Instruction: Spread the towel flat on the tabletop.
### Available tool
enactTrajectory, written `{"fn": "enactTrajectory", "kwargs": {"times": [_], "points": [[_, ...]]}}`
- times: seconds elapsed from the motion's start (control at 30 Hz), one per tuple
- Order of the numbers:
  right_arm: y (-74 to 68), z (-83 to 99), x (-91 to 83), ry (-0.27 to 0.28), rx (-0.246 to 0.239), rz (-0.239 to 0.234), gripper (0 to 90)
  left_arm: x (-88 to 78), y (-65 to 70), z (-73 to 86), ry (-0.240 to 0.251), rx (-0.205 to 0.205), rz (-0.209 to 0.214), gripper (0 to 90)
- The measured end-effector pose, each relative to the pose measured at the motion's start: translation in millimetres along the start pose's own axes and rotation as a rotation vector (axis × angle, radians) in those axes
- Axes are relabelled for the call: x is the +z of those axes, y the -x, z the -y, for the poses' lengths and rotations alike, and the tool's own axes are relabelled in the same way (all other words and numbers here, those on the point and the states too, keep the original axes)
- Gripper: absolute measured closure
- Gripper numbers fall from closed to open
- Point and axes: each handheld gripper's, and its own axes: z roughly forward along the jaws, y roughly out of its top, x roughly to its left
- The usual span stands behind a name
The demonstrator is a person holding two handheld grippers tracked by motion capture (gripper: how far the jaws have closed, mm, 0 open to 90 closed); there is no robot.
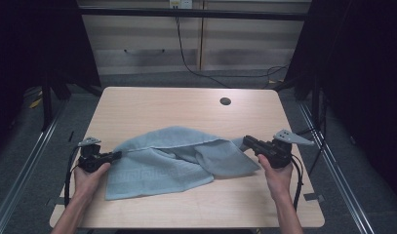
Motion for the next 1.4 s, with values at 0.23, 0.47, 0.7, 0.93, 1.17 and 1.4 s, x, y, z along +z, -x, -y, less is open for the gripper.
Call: {"fn": "enactTrajectory", "kwargs": {"times": [0.23,0.47,0.7,0.93,1.17,1.4], "points": [[-6.3,0.3,2.0,-0.026,-0.015,0.025,59.8,-16.4,16.9,-6.6,0.035,0.032,0.018,57.9],[-38.4,-15.3,-3.4,0.003,-0.067,-0.025,53.0,-44.7,31.6,3.6,0.048,0.115,0.048,51.2],[-56.0,19.5,21.0,-0.149,-0.079,-0.154,50.6,-28.1,54.6,6.9,-0.013,0.2,0.174,56.3],[-84.7,44.6,70.2,-0.307,-0.141,-0.268,48.2,-15.0,55.0,16.8,-0.077,0.267,0.153,51.8],[-92.3,51.3,108.4,-0.349,-0.136,-0.3,43.8,-8.7,41.2,23.7,-0.093,0.251,0.124,46.3],[-94.2,65.6,111.2,-0.433,-0.211,-0.254,74.2,-10.8,51.2,29.0,-0.098,0.35,0.053,65.8]]}}
